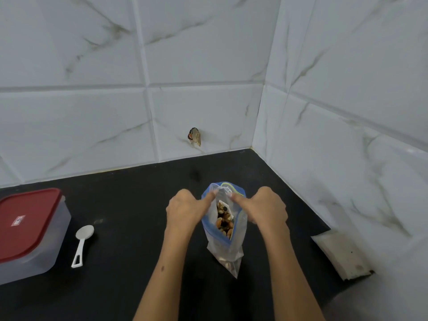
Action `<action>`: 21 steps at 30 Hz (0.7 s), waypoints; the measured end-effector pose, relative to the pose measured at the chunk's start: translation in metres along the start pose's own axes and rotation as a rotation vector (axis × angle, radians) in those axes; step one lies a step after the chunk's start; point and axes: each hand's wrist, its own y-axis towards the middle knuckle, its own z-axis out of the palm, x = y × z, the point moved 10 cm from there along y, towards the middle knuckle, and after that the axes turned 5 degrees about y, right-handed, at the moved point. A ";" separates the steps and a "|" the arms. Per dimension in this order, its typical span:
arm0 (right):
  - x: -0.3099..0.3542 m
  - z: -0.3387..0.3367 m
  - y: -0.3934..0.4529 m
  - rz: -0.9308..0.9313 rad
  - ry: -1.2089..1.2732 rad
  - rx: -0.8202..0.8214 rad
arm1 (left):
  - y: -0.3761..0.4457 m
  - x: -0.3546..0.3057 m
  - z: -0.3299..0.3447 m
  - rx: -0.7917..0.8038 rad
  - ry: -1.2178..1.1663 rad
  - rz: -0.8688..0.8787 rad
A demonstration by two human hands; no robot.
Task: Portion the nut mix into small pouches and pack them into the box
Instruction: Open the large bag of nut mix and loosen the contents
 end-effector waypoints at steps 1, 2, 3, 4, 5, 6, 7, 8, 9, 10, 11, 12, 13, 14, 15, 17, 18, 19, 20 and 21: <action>-0.002 0.004 -0.003 0.009 0.006 0.016 | -0.004 0.006 0.006 0.058 -0.015 -0.017; -0.005 0.006 -0.004 0.020 0.029 0.024 | -0.006 0.012 0.013 0.108 -0.063 -0.038; -0.008 0.008 -0.004 0.031 0.068 0.026 | -0.009 0.016 0.018 0.149 -0.138 -0.054; -0.011 0.010 -0.003 0.037 0.127 0.035 | -0.012 0.019 0.023 0.189 -0.241 -0.063; -0.014 0.012 -0.003 0.042 0.212 0.055 | -0.014 0.020 0.028 0.234 -0.369 -0.070; -0.016 0.014 -0.004 0.051 0.332 0.085 | -0.017 0.020 0.033 0.282 -0.508 -0.078; -0.018 0.017 -0.007 0.071 0.471 0.133 | -0.020 0.019 0.038 0.330 -0.643 -0.087; -0.020 0.021 -0.012 0.101 0.621 0.191 | -0.022 0.019 0.042 0.368 -0.765 -0.101; -0.020 0.026 -0.017 0.137 0.768 0.254 | -0.024 0.019 0.046 0.400 -0.877 -0.124; -0.020 0.032 -0.021 0.176 0.892 0.306 | -0.026 0.019 0.051 0.433 -0.973 -0.158; -0.024 0.038 -0.023 0.221 0.995 0.346 | -0.029 0.018 0.056 0.475 -1.058 -0.198; -0.028 0.045 -0.024 0.273 1.087 0.376 | -0.033 0.017 0.062 0.522 -1.121 -0.234; -0.032 0.051 -0.024 0.326 1.172 0.398 | -0.037 0.016 0.065 0.567 -1.175 -0.263; -0.036 0.056 -0.025 0.384 1.256 0.418 | -0.042 0.015 0.067 0.602 -1.227 -0.293; -0.039 0.061 -0.026 0.443 1.346 0.443 | -0.046 0.015 0.068 0.623 -1.290 -0.327; -0.040 0.067 -0.028 0.537 1.533 0.500 | -0.049 0.017 0.068 0.620 -1.447 -0.396; -0.039 0.069 -0.029 0.573 1.618 0.514 | -0.048 0.019 0.068 0.601 -1.524 -0.431; -0.040 0.070 -0.029 0.597 1.688 0.513 | -0.047 0.021 0.069 0.581 -1.589 -0.458; -0.039 0.071 -0.030 0.602 1.734 0.513 | -0.046 0.022 0.071 0.558 -1.618 -0.481; -0.040 0.073 -0.031 0.592 1.750 0.518 | -0.046 0.022 0.073 0.541 -1.622 -0.493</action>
